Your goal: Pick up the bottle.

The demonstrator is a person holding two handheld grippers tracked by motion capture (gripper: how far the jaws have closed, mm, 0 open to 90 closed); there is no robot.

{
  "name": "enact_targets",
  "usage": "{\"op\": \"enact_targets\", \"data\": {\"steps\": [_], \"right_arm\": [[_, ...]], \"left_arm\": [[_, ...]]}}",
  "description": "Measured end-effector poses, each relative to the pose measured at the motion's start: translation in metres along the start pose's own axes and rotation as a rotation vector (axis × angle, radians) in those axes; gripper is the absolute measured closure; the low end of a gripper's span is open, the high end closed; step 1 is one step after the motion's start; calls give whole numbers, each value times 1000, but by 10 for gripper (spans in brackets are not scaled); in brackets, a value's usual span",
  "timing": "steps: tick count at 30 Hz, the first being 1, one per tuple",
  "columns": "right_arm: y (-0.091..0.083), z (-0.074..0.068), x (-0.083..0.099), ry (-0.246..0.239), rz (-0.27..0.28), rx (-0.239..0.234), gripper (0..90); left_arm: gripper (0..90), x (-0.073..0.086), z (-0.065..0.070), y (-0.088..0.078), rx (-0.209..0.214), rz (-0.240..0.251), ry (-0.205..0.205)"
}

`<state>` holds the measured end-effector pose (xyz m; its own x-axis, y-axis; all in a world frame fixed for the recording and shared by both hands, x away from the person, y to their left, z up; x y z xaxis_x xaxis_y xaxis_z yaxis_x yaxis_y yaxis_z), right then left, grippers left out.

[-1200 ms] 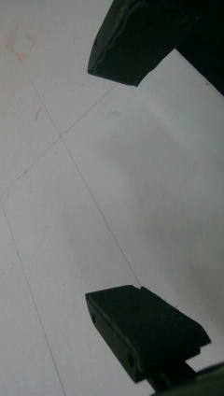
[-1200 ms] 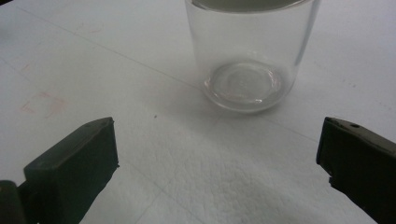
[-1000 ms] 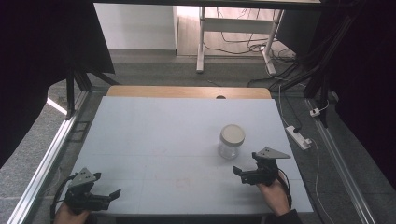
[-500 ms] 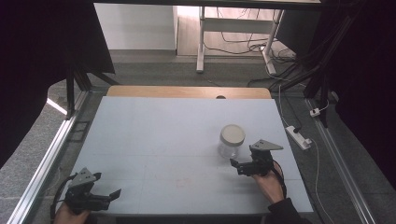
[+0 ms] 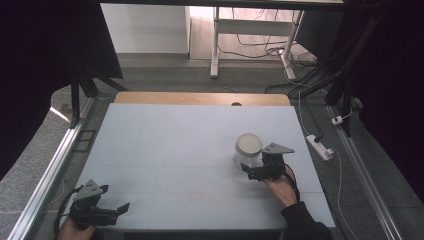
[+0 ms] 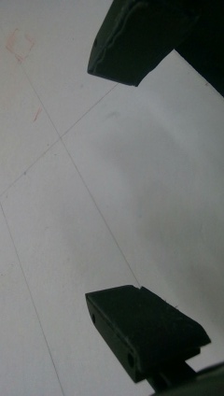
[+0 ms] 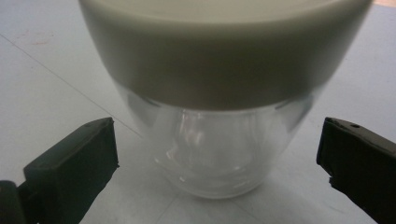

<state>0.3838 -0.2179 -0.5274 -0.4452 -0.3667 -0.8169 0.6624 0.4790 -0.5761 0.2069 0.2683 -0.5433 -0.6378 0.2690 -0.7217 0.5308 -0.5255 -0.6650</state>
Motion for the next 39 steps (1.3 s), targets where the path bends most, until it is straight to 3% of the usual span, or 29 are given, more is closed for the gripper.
{"op": "enact_targets", "data": {"steps": [11, 21, 39], "right_arm": [[14, -2, -7, -25, 3, -37, 0], [23, 0, -11, -19, 21, -27, 0], [25, 0, -9, -58, 11, -22, 64]], "left_arm": [[0, 0, 0, 0, 0, -2, 3], [0, 0, 0, 0, 2, -1, 4], [0, 0, 1, 0, 4, 0, 5]]}}
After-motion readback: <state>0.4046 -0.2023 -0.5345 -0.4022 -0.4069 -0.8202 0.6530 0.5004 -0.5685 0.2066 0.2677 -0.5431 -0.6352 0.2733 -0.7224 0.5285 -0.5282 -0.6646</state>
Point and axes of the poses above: each handheld gripper's, and its own axes: y roughly forward along the jaws, x roughly out of its underside, z roughly to its right, the point moved 3 cm from there along y, roughly forward along the jaws, and after that the axes turned 4 degrees about x, right-handed, at the moved point
